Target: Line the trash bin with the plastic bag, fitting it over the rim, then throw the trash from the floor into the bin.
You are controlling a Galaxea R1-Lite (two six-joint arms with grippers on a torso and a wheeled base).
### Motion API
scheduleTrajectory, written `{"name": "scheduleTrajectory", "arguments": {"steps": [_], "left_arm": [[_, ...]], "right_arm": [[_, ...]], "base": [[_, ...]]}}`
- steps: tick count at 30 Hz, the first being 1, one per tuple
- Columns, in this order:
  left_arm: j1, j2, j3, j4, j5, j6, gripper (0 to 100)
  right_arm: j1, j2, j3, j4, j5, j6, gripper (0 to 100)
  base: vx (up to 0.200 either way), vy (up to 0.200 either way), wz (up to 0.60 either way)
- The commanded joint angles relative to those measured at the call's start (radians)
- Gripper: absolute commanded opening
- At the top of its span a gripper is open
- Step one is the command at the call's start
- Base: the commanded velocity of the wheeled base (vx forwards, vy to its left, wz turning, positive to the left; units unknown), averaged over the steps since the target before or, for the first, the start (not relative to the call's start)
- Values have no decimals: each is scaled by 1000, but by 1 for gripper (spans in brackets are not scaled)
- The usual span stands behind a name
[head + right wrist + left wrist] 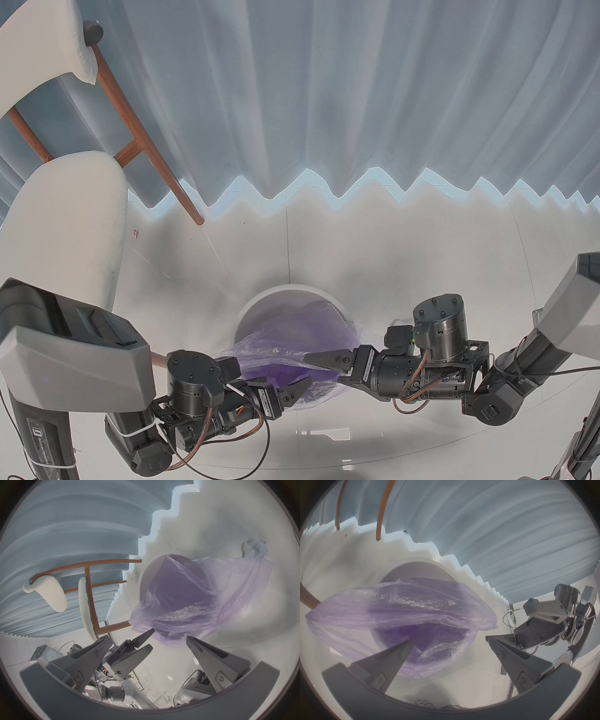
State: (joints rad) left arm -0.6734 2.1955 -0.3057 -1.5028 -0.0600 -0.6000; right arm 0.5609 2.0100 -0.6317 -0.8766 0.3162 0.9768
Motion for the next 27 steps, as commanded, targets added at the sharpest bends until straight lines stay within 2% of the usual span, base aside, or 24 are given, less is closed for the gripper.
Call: {"name": "scheduleTrajectory", "arguments": {"steps": [1,6,7,11,16,20,27], "left_arm": [[54,30,-79,-1,-4,-41,100],[66,26,-96,-2,-29,-64,100],[66,23,-99,-2,-37,-70,100],[72,21,-127,-2,-35,-75,100],[95,13,-210,-4,-20,-104,100],[114,-11,-251,-2,6,-107,100],[164,-16,-309,4,3,-101,100]], "right_arm": [[-19,65,-14,-38,-12,2,100],[-55,72,-45,-59,-14,26,100],[-75,81,-57,-101,-17,56,100],[-88,127,-45,-326,-31,69,100],[-93,205,-39,-578,-111,65,100],[-93,210,-37,-618,-112,65,100],[-93,208,-45,-631,-126,60,100]], "base": [[0,0,0],[0,0,0],[0,0,0],[0,0,0],[0,0,0],[0,0,0],[0,0,0]]}}
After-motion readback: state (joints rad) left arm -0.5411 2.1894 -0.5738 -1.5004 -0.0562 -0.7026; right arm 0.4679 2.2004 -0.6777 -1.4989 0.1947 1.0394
